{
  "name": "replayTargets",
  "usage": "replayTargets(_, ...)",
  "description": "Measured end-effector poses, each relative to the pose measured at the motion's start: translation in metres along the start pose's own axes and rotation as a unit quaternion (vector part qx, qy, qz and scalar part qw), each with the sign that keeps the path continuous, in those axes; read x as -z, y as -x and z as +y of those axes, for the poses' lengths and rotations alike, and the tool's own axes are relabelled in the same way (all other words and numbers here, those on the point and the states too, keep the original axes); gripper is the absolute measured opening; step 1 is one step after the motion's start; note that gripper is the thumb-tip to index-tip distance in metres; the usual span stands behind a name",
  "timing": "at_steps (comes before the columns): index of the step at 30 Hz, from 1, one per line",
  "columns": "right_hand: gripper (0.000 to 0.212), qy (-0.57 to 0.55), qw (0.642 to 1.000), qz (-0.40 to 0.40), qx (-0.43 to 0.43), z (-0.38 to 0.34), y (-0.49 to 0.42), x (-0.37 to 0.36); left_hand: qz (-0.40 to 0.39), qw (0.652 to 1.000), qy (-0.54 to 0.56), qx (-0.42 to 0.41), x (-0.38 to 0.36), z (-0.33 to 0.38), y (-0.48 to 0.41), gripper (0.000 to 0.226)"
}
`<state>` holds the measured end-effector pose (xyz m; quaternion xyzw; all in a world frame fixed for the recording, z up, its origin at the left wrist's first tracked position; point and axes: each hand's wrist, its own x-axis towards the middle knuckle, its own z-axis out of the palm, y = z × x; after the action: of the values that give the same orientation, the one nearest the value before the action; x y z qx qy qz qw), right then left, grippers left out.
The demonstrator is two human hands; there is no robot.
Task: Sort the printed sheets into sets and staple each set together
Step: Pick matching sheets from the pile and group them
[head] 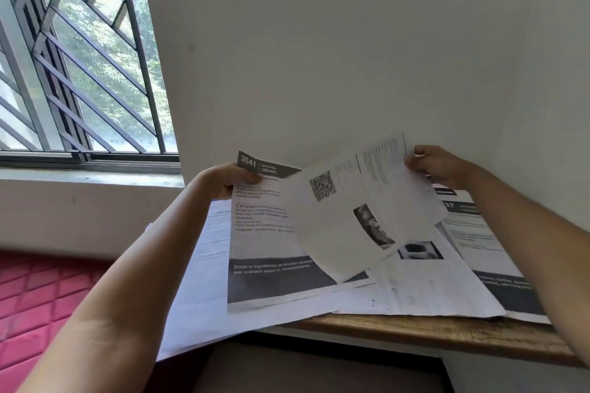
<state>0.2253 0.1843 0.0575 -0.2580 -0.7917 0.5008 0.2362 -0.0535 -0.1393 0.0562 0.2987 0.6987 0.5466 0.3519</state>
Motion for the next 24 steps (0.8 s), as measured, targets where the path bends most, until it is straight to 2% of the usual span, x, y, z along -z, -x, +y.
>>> replayTargets(5, 0.015, 0.134, 0.987, -0.06, 0.072, -0.012, -0.006, -0.021, 0.008, 0.999, -0.023, -0.021, -0.004, -0.012, -0.005, 0.013)
replayTargets(8, 0.021, 0.203, 0.971, -0.088, 0.092, -0.018, -0.011, -0.04, 0.026, 0.999, -0.025, -0.038, -0.009, -0.018, -0.01, 0.012)
replayTargets(14, 0.008, 0.366, 0.911, -0.124, 0.141, -0.015, -0.019, -0.08, 0.056, 0.996, 0.005, -0.069, -0.016, -0.029, -0.017, 0.015)
replayTargets(17, 0.01, 0.364, 0.908, -0.129, 0.164, -0.014, -0.016, -0.099, 0.068, 0.995, 0.002, -0.07, -0.017, -0.034, -0.021, 0.012)
replayTargets(20, 0.011, 0.294, 0.934, -0.115, 0.165, -0.012, -0.013, -0.104, 0.069, 0.995, -0.001, -0.071, -0.017, -0.039, -0.026, 0.014)
replayTargets(22, 0.029, 0.248, 0.954, -0.078, 0.153, -0.01, -0.012, -0.098, 0.067, 0.995, 0.003, -0.075, -0.018, -0.041, -0.028, 0.016)
replayTargets(24, 0.041, 0.221, 0.964, -0.004, 0.145, -0.009, -0.01, -0.086, 0.064, 0.995, 0.009, -0.081, -0.021, -0.042, -0.028, 0.015)
